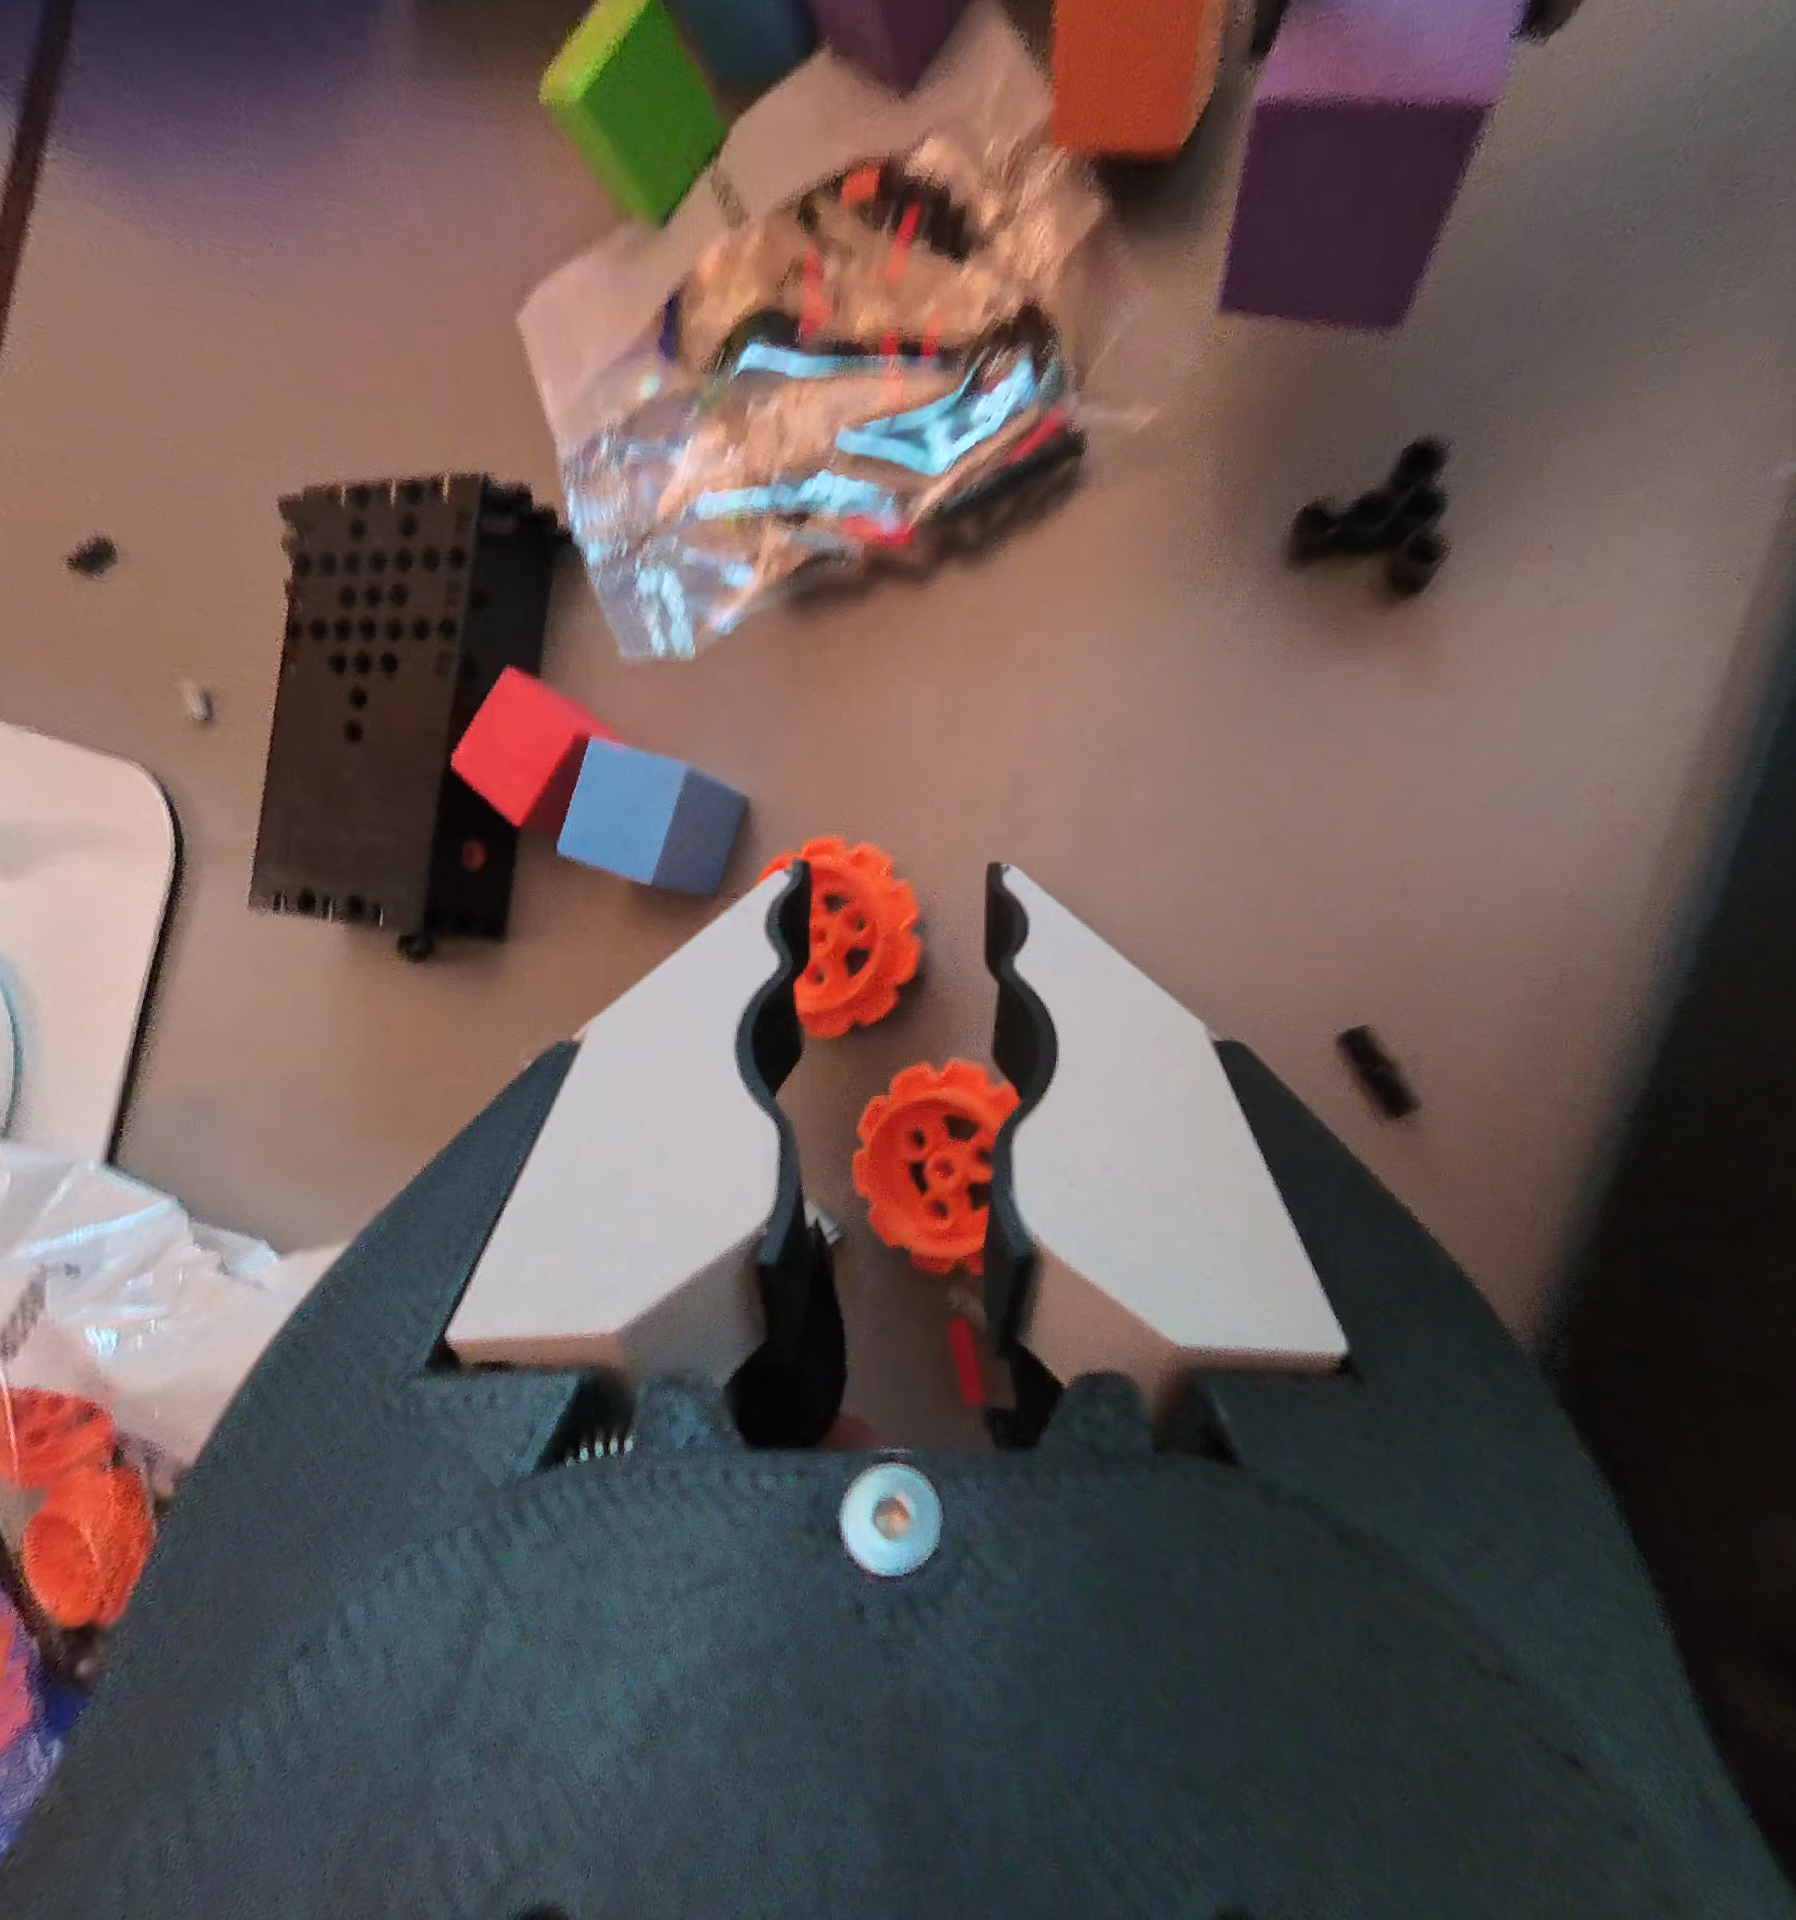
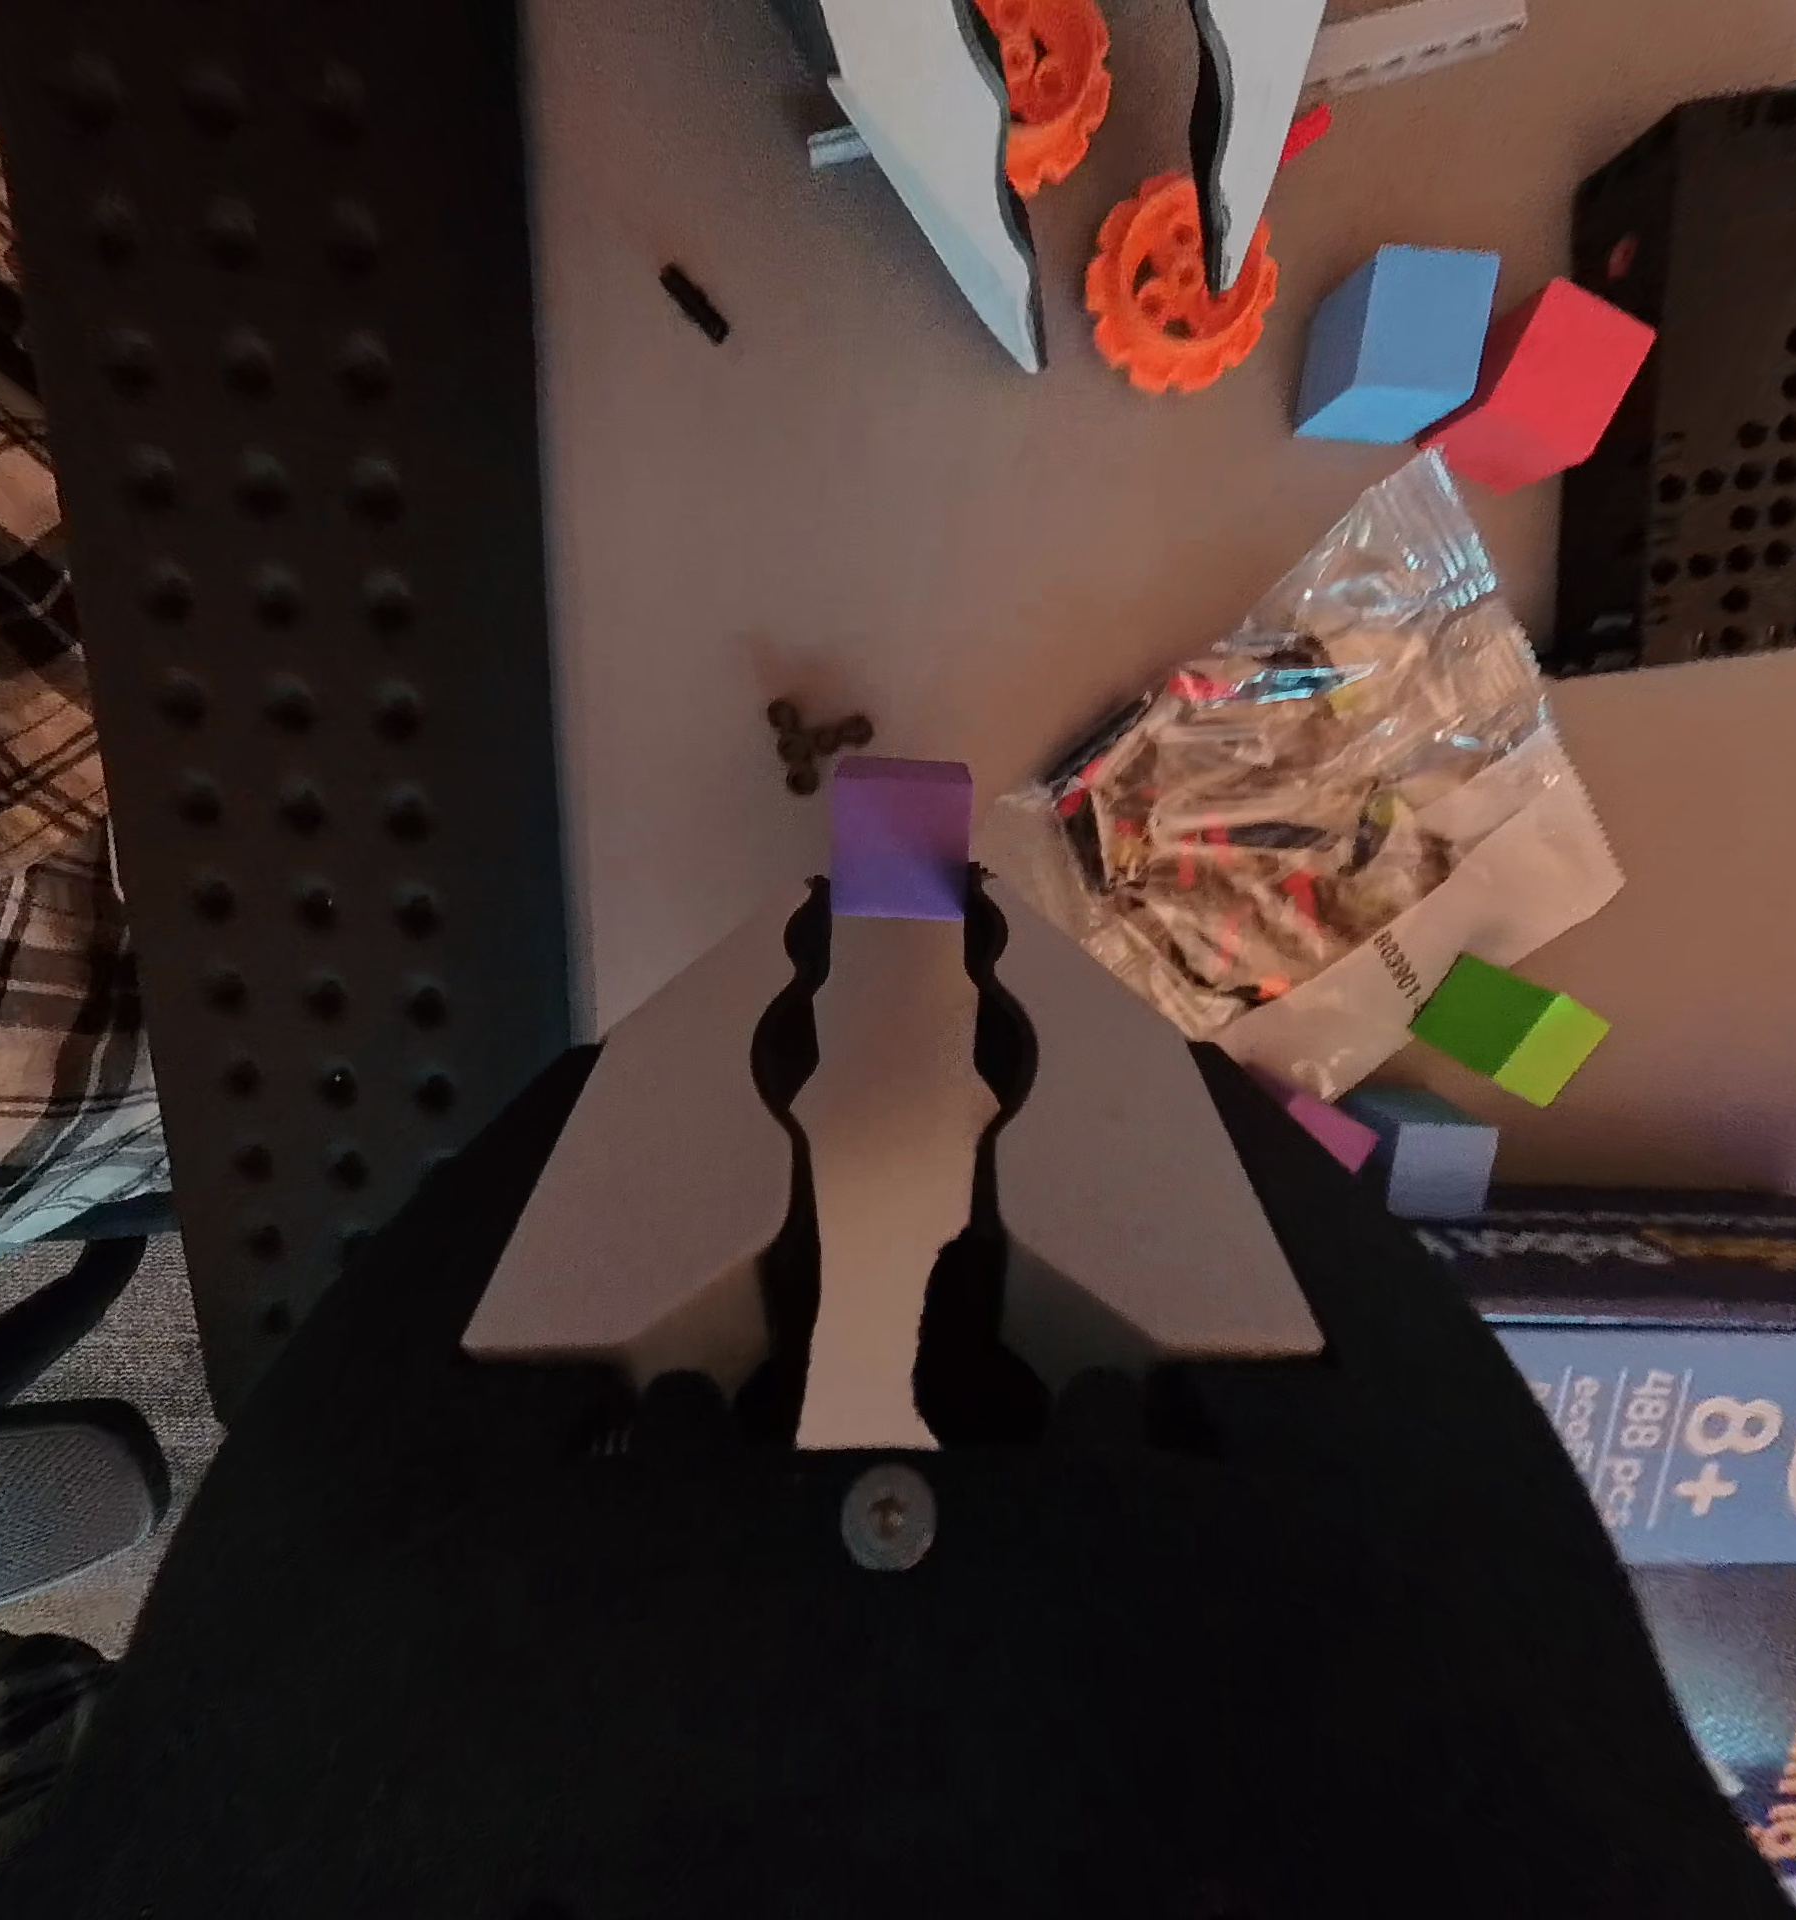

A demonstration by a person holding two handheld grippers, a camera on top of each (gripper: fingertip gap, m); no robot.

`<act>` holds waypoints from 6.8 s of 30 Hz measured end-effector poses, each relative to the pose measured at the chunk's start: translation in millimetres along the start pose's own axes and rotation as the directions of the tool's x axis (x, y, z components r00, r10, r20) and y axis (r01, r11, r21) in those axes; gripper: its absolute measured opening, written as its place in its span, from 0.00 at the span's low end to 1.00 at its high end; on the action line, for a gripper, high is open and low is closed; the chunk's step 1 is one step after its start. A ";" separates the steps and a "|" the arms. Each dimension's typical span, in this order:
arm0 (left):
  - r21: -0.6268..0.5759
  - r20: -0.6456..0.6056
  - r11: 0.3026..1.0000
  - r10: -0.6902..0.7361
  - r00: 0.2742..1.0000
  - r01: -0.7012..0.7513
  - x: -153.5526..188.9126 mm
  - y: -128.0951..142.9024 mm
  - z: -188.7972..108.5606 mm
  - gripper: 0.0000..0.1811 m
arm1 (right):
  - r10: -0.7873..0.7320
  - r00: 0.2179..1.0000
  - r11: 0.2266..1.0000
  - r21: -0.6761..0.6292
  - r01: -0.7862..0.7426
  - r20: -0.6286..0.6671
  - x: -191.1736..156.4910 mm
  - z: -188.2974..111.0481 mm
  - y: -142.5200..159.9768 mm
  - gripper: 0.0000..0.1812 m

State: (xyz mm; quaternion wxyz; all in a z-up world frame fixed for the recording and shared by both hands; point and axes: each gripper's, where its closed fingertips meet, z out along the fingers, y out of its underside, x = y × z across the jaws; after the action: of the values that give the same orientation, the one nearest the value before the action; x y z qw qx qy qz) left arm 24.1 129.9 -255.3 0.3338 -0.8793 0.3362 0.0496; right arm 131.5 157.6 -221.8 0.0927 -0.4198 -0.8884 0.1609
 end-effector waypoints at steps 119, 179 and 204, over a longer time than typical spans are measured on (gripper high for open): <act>-0.077 -0.348 0.996 0.019 0.937 -0.049 -25.5 -1.4 22.4 0.12 | 0.111 0.994 0.994 0.001 -0.111 -0.002 133.5 41.9 -72.8 0.22; -0.105 -0.352 0.994 -0.062 0.934 0.026 -35.8 16.3 7.0 0.16 | -0.060 0.998 0.996 0.068 0.058 0.029 181.9 15.7 -97.6 0.14; -0.131 -0.340 0.989 -0.105 0.934 0.063 -41.2 26.7 6.3 0.18 | -0.279 0.951 0.957 0.120 0.264 0.134 66.8 52.4 -83.0 0.24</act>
State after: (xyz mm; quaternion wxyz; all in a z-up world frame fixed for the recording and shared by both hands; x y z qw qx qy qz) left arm -23.4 142.0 -262.2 0.2185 -0.9061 0.3483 -0.1002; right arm 14.2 149.1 -238.5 0.0681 -0.2750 -0.9330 0.2220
